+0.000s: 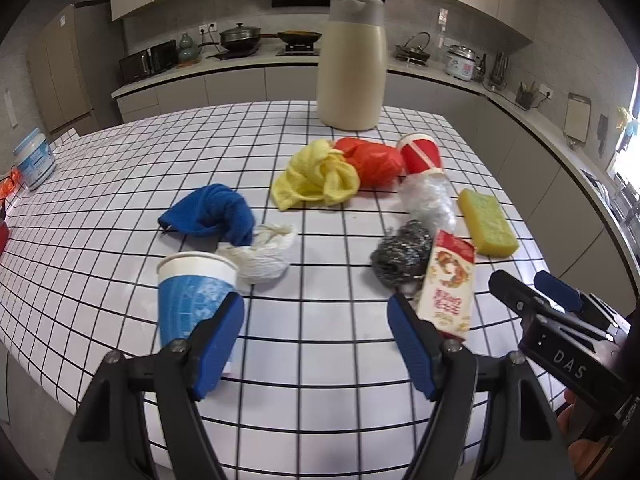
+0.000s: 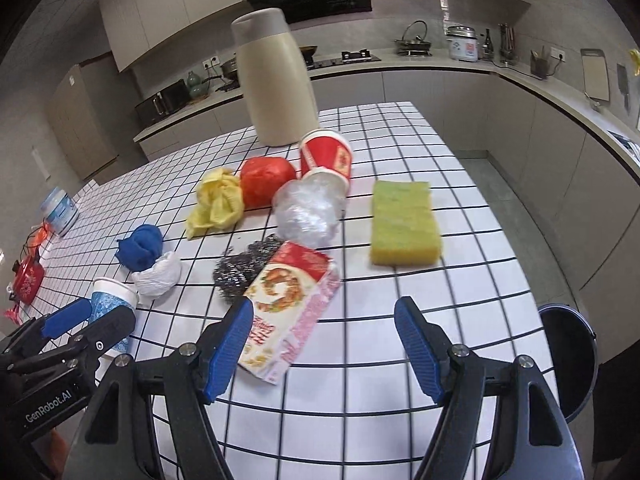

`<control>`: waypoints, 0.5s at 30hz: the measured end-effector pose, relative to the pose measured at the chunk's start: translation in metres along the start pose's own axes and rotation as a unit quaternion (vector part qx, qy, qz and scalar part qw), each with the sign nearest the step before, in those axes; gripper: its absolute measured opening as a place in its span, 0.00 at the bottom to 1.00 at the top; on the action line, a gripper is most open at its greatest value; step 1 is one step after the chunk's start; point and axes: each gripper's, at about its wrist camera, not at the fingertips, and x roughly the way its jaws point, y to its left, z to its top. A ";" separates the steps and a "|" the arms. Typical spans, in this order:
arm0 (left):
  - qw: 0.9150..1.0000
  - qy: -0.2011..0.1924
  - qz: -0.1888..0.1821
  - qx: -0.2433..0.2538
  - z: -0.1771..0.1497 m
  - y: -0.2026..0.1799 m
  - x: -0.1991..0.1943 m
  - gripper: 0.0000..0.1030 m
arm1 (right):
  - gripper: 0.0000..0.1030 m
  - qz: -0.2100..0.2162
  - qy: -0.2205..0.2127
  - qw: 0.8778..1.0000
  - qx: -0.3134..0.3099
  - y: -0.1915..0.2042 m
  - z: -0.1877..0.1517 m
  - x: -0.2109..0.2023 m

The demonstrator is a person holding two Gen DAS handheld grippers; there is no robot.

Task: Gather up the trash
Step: 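Move both tools back toward the remaining items on the table, then grasp the blue paper cup with the left tool while the right tool grasps the juice box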

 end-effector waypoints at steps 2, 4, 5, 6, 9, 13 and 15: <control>1.000 0.001 0.002 -0.004 -0.001 0.007 0.002 0.73 | 0.73 -0.001 0.004 1.000 -0.004 0.008 -0.001 0.006; 1.000 0.004 0.002 -0.007 -0.003 0.014 0.005 0.73 | 0.73 -0.003 0.007 1.000 -0.007 0.015 -0.002 0.012; 1.000 0.006 0.003 -0.008 -0.004 0.016 0.007 0.73 | 0.73 -0.005 0.010 1.000 -0.008 0.018 -0.003 0.016; 1.000 0.007 0.003 -0.009 -0.005 0.018 0.009 0.73 | 0.73 -0.007 0.015 1.000 -0.009 0.021 -0.004 0.021; 1.000 0.012 0.004 -0.012 -0.008 0.026 0.013 0.73 | 0.73 -0.006 0.024 1.000 -0.007 0.026 -0.008 0.032; 1.000 0.019 0.007 -0.015 -0.011 0.038 0.017 0.73 | 0.73 -0.001 0.033 0.999 -0.008 0.035 -0.011 0.042; 1.000 0.020 0.010 -0.018 -0.011 0.043 0.018 0.73 | 0.73 -0.002 0.037 0.999 -0.013 0.042 -0.012 0.049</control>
